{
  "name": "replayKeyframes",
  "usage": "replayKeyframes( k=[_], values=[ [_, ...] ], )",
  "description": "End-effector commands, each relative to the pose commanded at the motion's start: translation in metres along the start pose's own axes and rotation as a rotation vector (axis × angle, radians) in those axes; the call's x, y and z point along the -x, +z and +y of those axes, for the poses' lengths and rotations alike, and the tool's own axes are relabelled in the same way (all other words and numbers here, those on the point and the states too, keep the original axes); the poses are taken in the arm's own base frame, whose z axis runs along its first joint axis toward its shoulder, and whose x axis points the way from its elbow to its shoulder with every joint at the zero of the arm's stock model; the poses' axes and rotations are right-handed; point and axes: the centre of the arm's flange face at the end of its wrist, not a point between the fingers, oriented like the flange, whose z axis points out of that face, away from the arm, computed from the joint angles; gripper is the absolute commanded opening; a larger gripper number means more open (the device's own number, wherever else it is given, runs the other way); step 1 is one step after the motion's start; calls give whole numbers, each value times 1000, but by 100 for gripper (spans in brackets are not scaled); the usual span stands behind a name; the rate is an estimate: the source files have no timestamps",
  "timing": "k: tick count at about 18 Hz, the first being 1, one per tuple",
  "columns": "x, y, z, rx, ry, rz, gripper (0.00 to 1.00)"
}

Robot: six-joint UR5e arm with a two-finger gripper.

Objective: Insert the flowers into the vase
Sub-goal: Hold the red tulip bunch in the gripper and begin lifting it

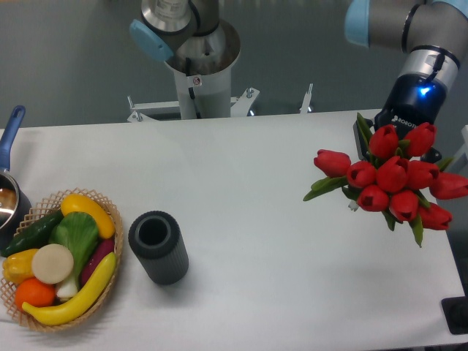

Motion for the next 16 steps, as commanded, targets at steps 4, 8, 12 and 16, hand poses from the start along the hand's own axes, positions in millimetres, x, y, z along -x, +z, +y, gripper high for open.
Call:
replayKeyframes(
  k=[4,8,12,16],
  values=[
    [-2,2,1,1,0,4,11],
    [-3,6,-2,0,8,9,11],
    [-5,10,-2,0,27,9,11],
    [-4,12,1,-1,35,9,11]
  ],
)
